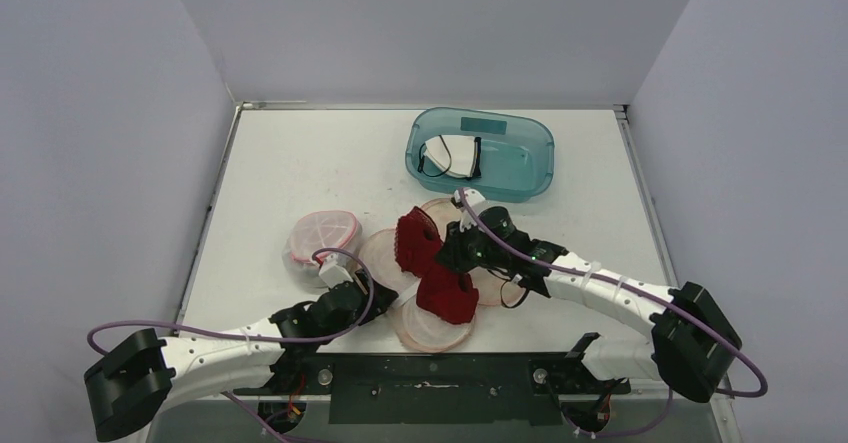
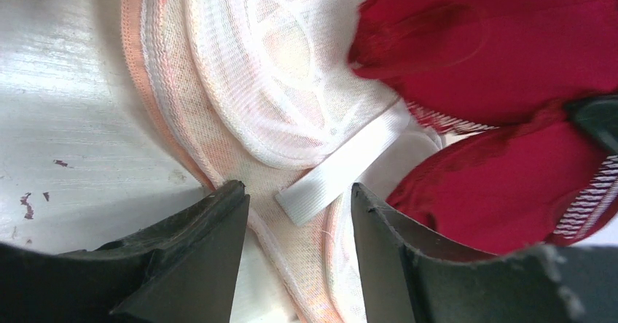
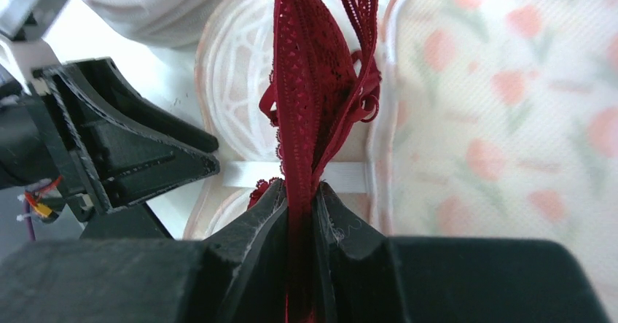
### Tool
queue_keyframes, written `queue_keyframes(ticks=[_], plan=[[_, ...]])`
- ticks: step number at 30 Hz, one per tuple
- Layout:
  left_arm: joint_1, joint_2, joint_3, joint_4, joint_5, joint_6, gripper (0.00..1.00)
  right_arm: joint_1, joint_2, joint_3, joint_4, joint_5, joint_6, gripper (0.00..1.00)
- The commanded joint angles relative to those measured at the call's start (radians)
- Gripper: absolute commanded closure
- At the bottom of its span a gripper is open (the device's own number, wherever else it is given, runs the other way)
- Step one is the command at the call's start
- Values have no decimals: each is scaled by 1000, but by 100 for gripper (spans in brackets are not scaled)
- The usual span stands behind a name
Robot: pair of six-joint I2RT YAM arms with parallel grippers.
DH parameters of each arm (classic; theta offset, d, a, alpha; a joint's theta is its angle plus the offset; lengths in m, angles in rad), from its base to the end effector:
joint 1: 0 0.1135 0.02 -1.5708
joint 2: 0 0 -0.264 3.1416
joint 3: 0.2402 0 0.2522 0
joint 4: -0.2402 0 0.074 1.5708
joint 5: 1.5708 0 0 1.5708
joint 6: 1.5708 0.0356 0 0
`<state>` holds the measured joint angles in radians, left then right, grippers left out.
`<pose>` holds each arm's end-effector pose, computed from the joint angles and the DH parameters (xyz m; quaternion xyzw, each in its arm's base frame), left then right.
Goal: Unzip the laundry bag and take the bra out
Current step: Pick up the bra from the laundry bag, then place the bra in the bin.
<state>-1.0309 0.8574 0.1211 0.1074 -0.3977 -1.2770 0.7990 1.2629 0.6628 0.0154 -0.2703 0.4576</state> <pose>0.0917 -0.1262 0.1302 -0.1962 0.8560 -0.3354 0.3411 0.1789 0.1975 0.2165 -0.2111 0.8493 0.3717 0.3097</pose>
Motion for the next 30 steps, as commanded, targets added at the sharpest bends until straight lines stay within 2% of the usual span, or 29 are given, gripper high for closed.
queue_keyframes(ticks=[1, 7, 12, 16, 20, 24, 26, 28, 30], plan=[[7, -14, -13, -44, -24, -4, 48, -52, -95, 132, -67, 17, -59, 95], [10, -25, -4, -46, -20, 4, 48, -144, -126, 286, -183, 17, -113, 95], [11, -21, 13, -50, -16, 7, 48, -180, -121, 380, -159, 106, -68, 95], [12, -17, 37, -51, -23, 15, 48, -239, -139, 358, -32, 258, 105, 95], [11, -5, 68, -51, -29, 19, 48, -281, -157, 262, 205, 458, 330, 95], [13, 9, 102, -59, -34, 30, 48, -282, -109, 197, 407, 659, 494, 95], [13, 16, 114, -56, -35, 31, 48, -288, -60, 191, 476, 744, 564, 95], [13, 23, 127, -51, -31, 34, 48, -305, -3, 212, 519, 764, 608, 95], [13, 33, 135, -49, -27, 34, 48, -308, 42, 253, 510, 815, 622, 95]])
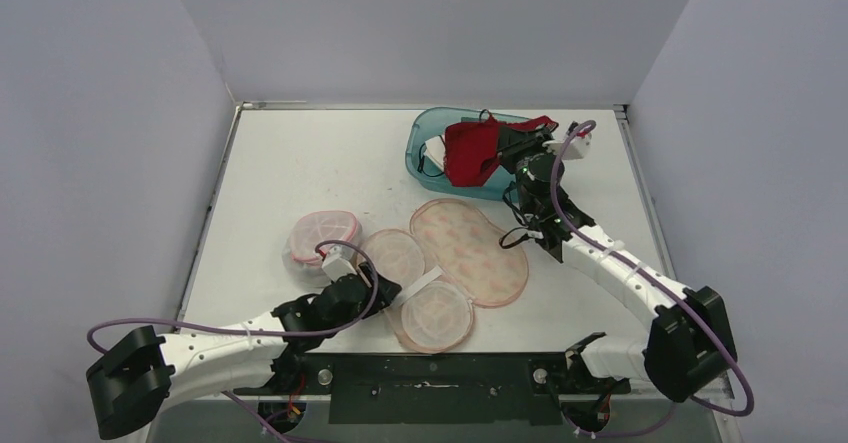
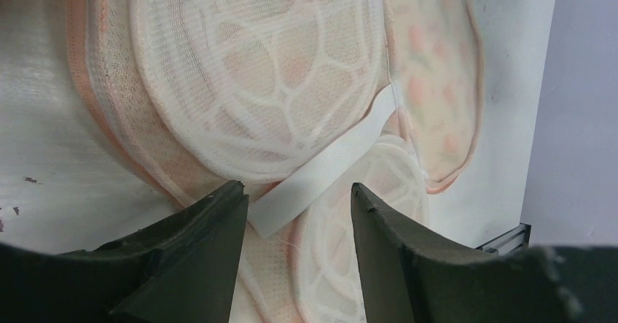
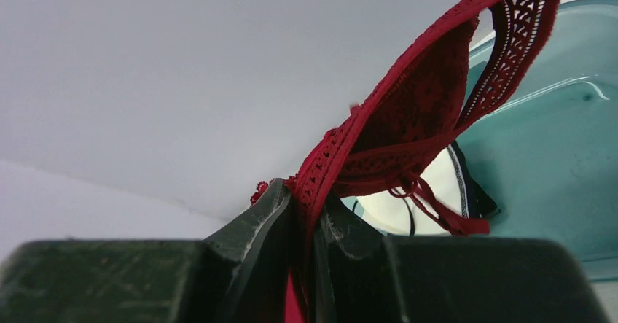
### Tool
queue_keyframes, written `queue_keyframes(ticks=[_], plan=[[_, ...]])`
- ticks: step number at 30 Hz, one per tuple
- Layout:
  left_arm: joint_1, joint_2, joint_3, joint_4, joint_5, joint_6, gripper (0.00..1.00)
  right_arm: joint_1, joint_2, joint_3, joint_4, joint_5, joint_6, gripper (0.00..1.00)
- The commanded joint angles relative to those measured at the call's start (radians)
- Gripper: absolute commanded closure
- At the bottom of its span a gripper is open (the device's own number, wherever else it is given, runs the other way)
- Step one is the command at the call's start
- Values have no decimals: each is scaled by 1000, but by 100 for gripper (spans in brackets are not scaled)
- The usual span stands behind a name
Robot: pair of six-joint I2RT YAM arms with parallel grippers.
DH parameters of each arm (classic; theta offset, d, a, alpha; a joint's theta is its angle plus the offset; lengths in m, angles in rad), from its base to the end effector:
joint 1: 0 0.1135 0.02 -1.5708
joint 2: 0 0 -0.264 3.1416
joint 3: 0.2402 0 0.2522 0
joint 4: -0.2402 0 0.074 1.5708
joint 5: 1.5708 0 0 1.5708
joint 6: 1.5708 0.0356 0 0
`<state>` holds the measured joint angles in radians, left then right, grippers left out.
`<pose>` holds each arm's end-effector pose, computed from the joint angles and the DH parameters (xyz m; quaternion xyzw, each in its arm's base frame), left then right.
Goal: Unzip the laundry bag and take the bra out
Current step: Place the bra in the bin.
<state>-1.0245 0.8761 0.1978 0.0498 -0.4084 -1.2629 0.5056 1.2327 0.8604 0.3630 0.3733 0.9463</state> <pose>0.0981 -0.1342 0.1466 -0.1951 0.8554 -0.3297 0.3486 0.2596 0.1289 0.3283 0.2800 0.6526 0.3605 0.6047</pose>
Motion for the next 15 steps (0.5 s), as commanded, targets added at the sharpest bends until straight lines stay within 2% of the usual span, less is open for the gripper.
queue_keyframes(ticks=[1, 7, 15], plan=[[6, 19, 59, 12, -15, 20, 48, -18, 91, 70, 161, 193, 140, 95], [8, 61, 71, 38, -14, 18, 48, -46, 202, 152, 150, 314, 142, 95], [13, 112, 112, 34, -10, 48, 48, -107, 364, 224, 127, 341, 197, 95]])
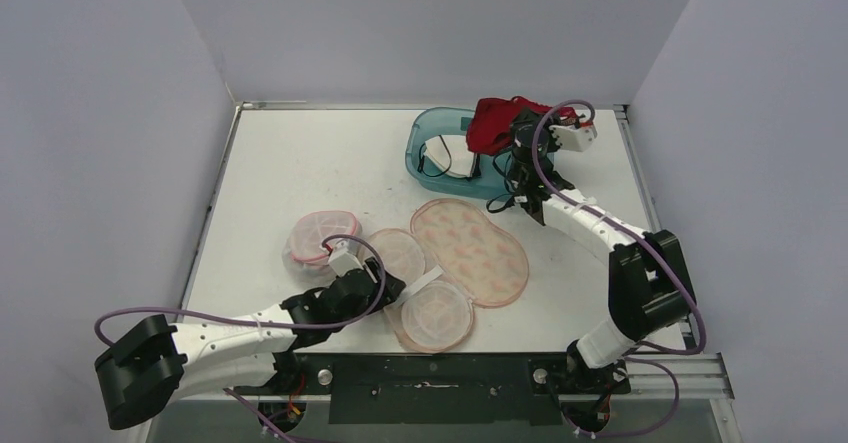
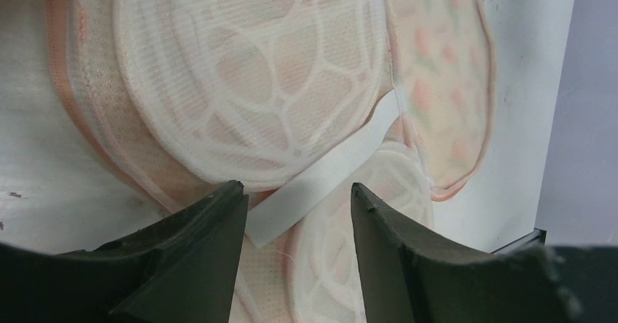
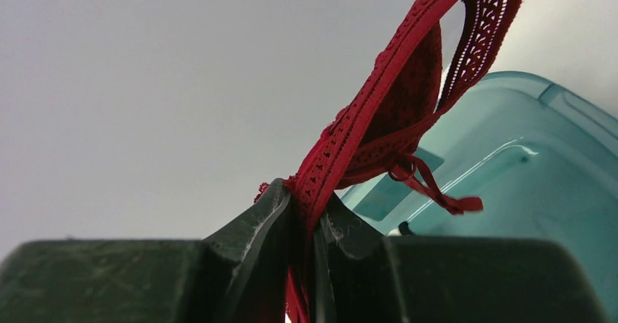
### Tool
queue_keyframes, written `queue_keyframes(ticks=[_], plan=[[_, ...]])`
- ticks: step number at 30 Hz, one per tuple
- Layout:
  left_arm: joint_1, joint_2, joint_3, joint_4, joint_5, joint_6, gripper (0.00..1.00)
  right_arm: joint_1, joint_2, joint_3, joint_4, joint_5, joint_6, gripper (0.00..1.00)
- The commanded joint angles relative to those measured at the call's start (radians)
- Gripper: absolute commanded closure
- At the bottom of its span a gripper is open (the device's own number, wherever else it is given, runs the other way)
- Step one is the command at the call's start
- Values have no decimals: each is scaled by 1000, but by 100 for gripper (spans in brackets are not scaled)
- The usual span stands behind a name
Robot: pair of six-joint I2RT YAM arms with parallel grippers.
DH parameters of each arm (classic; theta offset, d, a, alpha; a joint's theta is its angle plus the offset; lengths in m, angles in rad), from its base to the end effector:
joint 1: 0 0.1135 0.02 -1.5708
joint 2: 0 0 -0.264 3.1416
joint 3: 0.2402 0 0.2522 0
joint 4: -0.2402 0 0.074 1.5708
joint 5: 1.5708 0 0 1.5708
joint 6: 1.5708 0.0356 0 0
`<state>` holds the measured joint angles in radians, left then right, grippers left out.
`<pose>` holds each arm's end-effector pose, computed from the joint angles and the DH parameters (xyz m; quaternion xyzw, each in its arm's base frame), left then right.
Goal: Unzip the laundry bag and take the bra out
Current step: Place the bra in the bin.
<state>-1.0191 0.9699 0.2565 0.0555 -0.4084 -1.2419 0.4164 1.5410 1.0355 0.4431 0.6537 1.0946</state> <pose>0.1062 -0.1456 0.1511 -0.1865 0.8636 -0.3129 0.3486 0.3358 0.1248 0.3049 0.4369 0.5778 0.2743 0.6325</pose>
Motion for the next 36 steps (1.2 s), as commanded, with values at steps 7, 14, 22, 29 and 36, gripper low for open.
queue_keyframes(ticks=[7, 14, 22, 29, 36], plan=[[17, 42, 70, 8, 11, 44, 48, -28, 151, 54, 51, 75, 122, 95], [21, 49, 72, 3, 20, 46, 48, -14, 203, 34, 38, 109, 222, 95], [22, 60, 68, 8, 33, 32, 49, -2, 248, 13, 25, 128, 385, 95], [20, 63, 69, 4, 37, 25, 49, 59, 290, 65, 14, 153, 465, 95], [19, 25, 43, -21, 31, 12, 49, 85, 361, 111, -23, 183, 499, 95]])
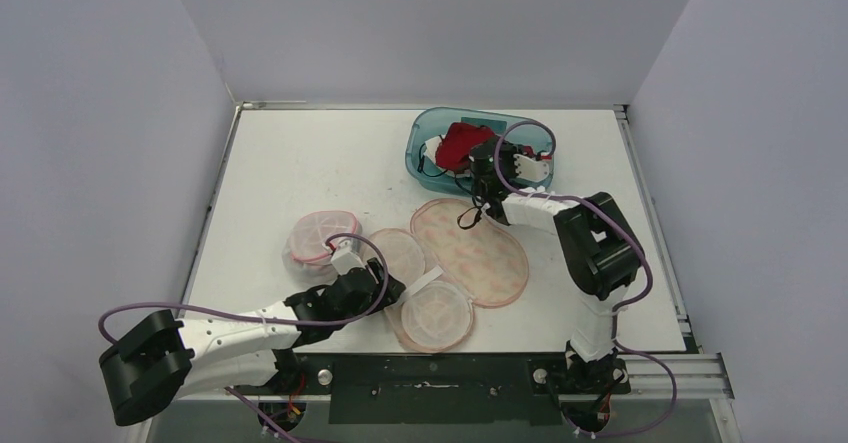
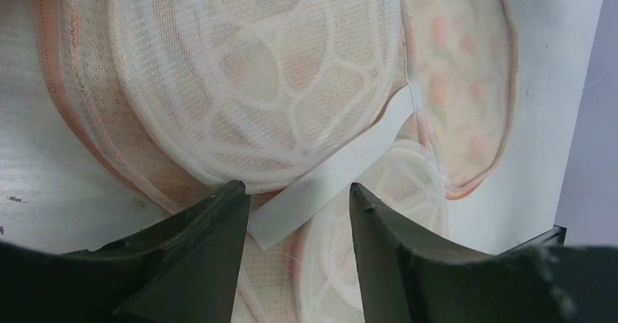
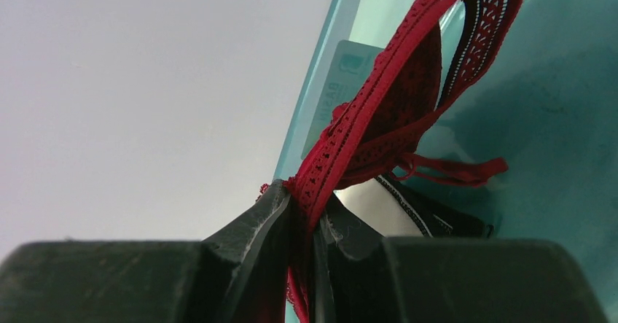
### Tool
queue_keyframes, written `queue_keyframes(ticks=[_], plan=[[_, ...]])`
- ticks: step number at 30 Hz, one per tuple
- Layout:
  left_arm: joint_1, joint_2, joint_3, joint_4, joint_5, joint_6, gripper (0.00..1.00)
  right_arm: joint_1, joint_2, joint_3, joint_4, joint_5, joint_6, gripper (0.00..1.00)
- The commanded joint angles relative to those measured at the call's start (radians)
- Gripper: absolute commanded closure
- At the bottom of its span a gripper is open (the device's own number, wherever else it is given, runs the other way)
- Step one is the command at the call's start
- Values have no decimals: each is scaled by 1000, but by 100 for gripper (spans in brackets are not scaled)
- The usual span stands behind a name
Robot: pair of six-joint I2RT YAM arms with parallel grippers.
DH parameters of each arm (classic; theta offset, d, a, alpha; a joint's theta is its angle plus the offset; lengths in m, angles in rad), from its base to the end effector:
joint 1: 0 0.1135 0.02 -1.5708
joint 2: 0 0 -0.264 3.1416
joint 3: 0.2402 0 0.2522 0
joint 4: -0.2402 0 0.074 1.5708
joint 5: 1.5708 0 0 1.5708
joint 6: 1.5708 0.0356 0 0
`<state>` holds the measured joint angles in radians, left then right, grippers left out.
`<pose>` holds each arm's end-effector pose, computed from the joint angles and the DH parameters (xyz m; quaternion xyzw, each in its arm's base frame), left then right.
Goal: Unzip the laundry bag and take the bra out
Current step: Place the bra in the bin.
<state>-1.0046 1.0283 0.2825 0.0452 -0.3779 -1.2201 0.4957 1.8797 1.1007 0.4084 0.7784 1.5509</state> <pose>0.1110 -0.1501 0.1484 -0.1745 0.8770 -0.2959 0.3360 0.3720 0.1727 0.1996 0.5696 0.5518 0.2831 0.5394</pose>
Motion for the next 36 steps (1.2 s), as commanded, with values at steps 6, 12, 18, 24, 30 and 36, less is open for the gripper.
queue_keyframes(ticks=[6, 12, 18, 24, 30, 36], plan=[[6, -48, 4, -13, -5, -21, 49, 26, 53, 40, 53, 29, 29, 65], [5, -25, 6, 8, -2, -22, 49, 37, 21, 11, 79, 7, -41, 31], [5, -3, 9, 33, 2, -22, 49, 59, -53, -6, 9, -31, -193, 17], [5, 12, 12, 52, 5, -21, 49, 59, -124, -27, -105, -66, -323, 8], [4, 31, 18, 58, 10, -19, 49, 48, -194, -36, -167, -75, -504, 4], [6, 40, 32, 60, 11, -12, 49, 22, -241, -25, -232, -148, -703, 2]])
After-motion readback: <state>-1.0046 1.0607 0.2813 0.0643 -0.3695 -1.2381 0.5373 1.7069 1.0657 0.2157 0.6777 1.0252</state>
